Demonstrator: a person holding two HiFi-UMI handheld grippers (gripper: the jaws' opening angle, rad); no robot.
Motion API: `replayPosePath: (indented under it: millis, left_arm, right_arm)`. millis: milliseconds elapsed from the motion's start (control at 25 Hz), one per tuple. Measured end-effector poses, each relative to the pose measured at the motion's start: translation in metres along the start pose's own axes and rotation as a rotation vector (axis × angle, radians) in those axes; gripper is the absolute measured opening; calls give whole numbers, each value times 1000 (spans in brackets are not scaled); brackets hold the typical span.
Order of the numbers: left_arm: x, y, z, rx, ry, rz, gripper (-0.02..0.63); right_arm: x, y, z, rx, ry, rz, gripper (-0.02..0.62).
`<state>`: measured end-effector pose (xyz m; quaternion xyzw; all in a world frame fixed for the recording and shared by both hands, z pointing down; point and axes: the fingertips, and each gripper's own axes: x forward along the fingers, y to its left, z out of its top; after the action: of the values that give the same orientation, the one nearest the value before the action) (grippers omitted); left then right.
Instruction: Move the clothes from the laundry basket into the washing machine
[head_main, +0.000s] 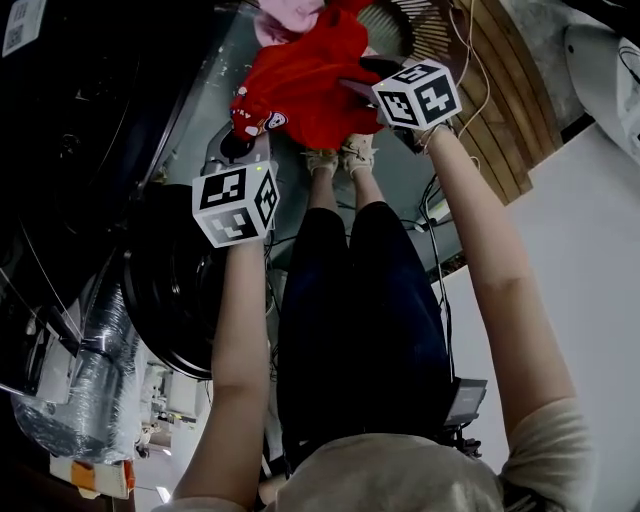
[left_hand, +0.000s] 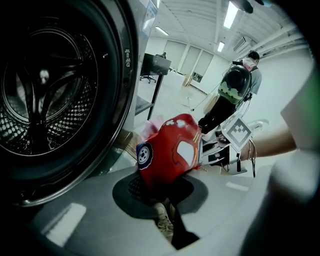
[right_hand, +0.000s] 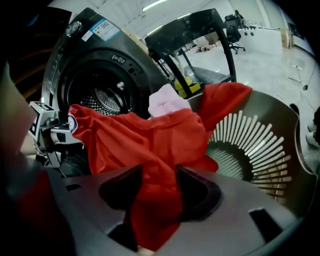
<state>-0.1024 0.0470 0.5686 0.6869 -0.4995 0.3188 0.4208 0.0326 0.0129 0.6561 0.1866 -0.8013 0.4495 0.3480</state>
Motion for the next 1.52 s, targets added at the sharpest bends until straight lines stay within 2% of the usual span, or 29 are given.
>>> replayPosePath:
  millis: [80,120,160,320,440,640,680,760,840,960,1080,1240,1400,1480,1520]
  left_arm:
    - [0,-2,1,-6,-6,-1,35]
    - [0,-3,1,-7,-9,-2,35]
    - [0,-4,0,-10,-12,-3,35]
    - [-2,-10,-3,-40,-28,-23,35]
    - [-2,-22,3,-20,-54,-52,35]
    - [-12,-60,31,13,-160,-173,41]
    - [-15,-71,39,22,-190,-216,64]
    - [-22,-92,54,56,-232,-305,185]
    - [-27,-106,63,108,-249,-357,254]
    - [-30,-116,71,200,-256,-365,327]
    - [-32,-118,83,305,-297,-319,383]
    - [-33,-109,101,346,-383,-282,386]
    - [-29,-106,110,380,-430,-254,368]
    - [-26,-108,114,374,-448,-240,244]
    - [-25,-108,114,363,-448,-231,208]
  right_arm:
    - [3,3,0,-51,3,-26,150]
    - [3,4,1,-73,-5,-45,58]
    - [1,5,1,-86,-17,-56,43]
    - [-18,18,9,-80,-94,-28,29]
    - [-53,37,29,-77,-201,-16,28]
    - [-115,89,69,-64,-356,36,28]
    - [-124,100,77,-66,-376,51,28]
    - [-138,120,92,-66,-410,74,26]
    - [-148,135,106,-73,-431,88,26]
    - [-157,149,122,-88,-439,107,26]
    - [-158,166,130,-92,-435,158,26]
    - [-154,177,131,-50,-444,222,26]
    - [-147,175,132,-38,-443,233,26]
    - [-146,173,132,-39,-446,235,28]
    - [-145,171,133,-36,-449,235,28]
